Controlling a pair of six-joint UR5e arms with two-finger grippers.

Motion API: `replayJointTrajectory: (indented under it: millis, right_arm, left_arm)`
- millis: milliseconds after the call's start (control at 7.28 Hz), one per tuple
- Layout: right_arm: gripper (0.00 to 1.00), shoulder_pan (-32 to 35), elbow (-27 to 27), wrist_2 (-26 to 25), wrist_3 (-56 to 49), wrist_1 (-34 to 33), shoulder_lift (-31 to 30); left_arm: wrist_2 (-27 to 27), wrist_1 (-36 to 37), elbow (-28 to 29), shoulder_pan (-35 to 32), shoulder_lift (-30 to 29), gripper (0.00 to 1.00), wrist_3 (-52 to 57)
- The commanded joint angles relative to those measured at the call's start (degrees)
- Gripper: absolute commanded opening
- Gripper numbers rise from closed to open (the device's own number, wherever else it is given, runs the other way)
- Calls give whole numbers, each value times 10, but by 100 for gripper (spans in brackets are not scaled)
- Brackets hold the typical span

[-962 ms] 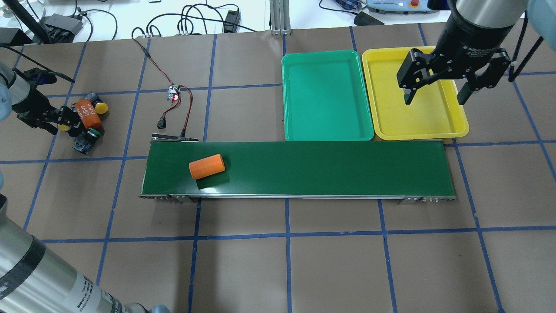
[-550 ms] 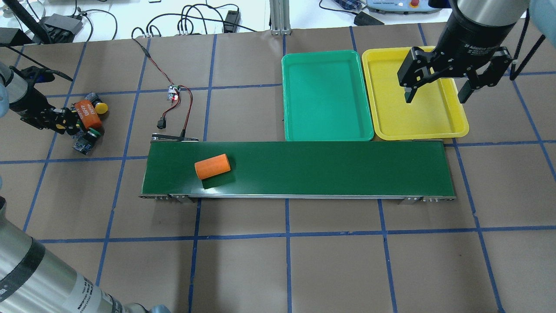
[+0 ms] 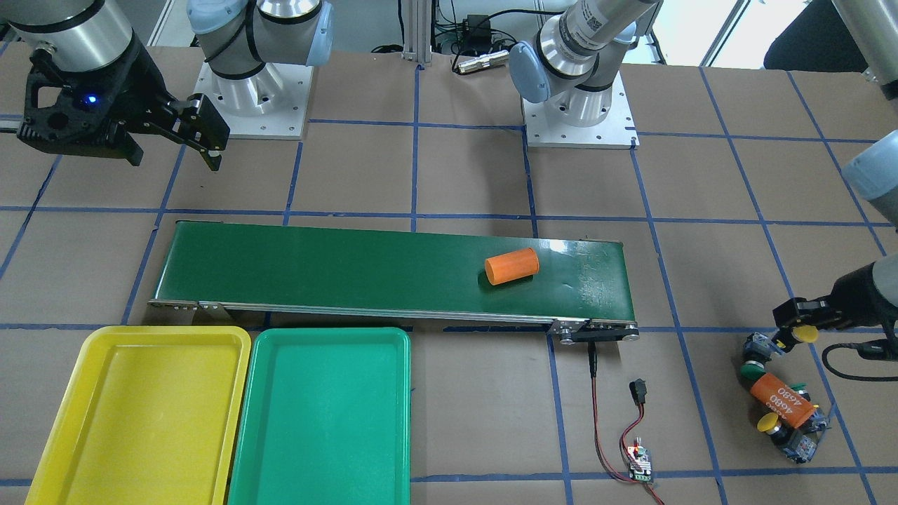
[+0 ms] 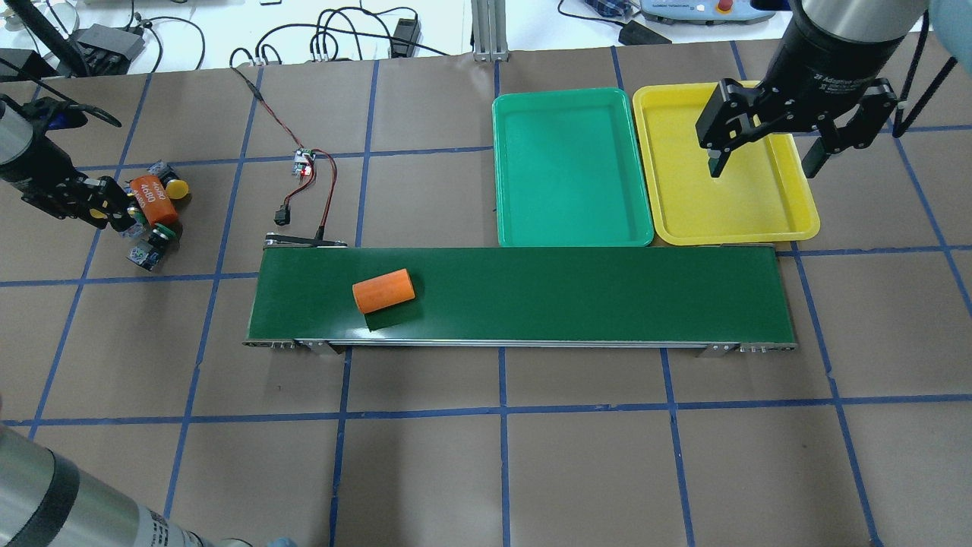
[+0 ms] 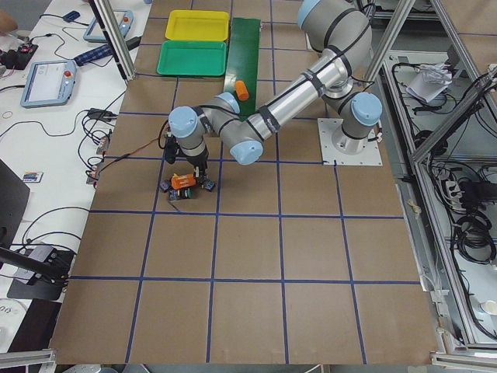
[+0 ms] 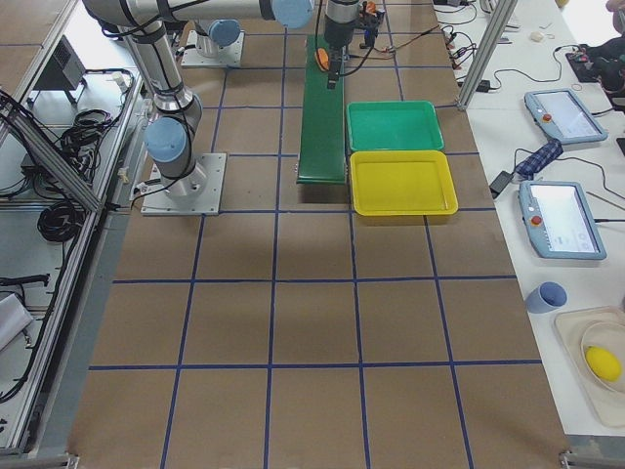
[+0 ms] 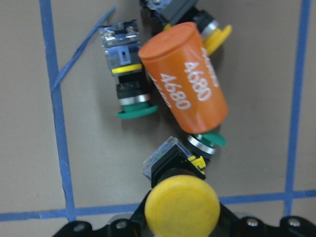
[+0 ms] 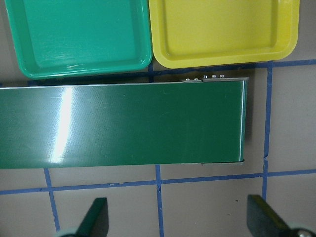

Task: Sort buttons by color to trays
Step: 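Place the yellow button switch on the conveyor with the left gripper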

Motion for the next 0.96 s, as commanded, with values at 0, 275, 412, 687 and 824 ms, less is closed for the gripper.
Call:
replayJointTrajectory:
  millis: [0,275,412,687,824]
  right_arm:
    - [100,0,0,0,0,0,0]
    - [100,0,1,0,0,0,0]
    - [100,0,1,0,1,0,0]
    - [100,0,1,0,1,0,0]
    - [100,0,1,0,0,0,0]
  left_arm:
    - [-46,-24,-98,-51,96,0,-41]
    - [-63,-22,-173,-110,161,0,-95]
    - [-57,-19,-185,-149,179,0,-117]
    - [-55,-16,-199,-210,179,0,-185]
    - [-54,-7,-214,-215,176,0,-185]
